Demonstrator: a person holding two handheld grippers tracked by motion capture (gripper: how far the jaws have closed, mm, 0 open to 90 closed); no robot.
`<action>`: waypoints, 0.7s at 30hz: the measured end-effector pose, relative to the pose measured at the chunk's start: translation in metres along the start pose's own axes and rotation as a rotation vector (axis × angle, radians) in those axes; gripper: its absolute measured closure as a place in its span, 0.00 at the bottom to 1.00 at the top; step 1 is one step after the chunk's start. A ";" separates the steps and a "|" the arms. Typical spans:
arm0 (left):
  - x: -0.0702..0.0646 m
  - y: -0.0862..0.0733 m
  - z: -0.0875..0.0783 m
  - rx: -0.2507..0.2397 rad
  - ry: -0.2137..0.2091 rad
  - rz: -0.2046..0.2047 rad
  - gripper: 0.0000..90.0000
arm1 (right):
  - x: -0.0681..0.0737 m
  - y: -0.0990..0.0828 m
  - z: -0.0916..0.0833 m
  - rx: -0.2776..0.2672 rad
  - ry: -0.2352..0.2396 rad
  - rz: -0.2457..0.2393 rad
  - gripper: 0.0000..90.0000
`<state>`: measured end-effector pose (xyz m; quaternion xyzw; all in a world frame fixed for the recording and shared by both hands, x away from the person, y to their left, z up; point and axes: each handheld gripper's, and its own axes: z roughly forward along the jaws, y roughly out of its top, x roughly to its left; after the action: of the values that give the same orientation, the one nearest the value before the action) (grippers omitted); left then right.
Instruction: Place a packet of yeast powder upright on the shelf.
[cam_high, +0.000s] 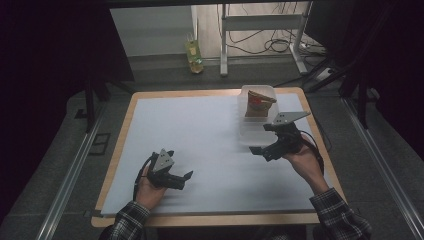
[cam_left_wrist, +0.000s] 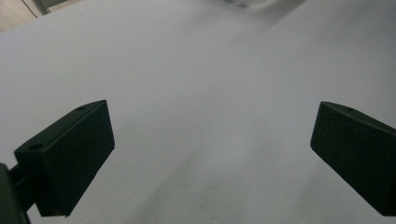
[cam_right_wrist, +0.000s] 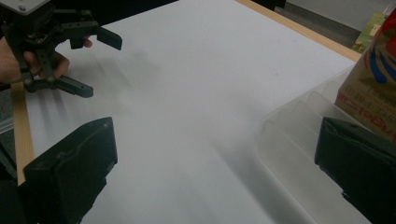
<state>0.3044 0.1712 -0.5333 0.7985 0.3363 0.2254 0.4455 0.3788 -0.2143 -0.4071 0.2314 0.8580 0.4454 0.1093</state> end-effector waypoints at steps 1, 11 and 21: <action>0.000 0.000 0.000 0.000 0.000 0.000 0.00 | 0.001 -0.002 -0.001 -0.001 0.000 0.002 0.00; 0.000 0.000 0.000 0.005 0.000 0.004 0.00 | 0.005 -0.022 -0.010 -0.019 -0.013 0.034 0.00; 0.000 0.000 0.000 0.006 0.000 -0.001 0.00 | 0.007 -0.043 -0.015 -0.020 -0.035 0.046 0.00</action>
<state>0.3043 0.1707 -0.5336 0.7997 0.3375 0.2244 0.4430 0.3538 -0.2427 -0.4335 0.2579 0.8458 0.4523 0.1161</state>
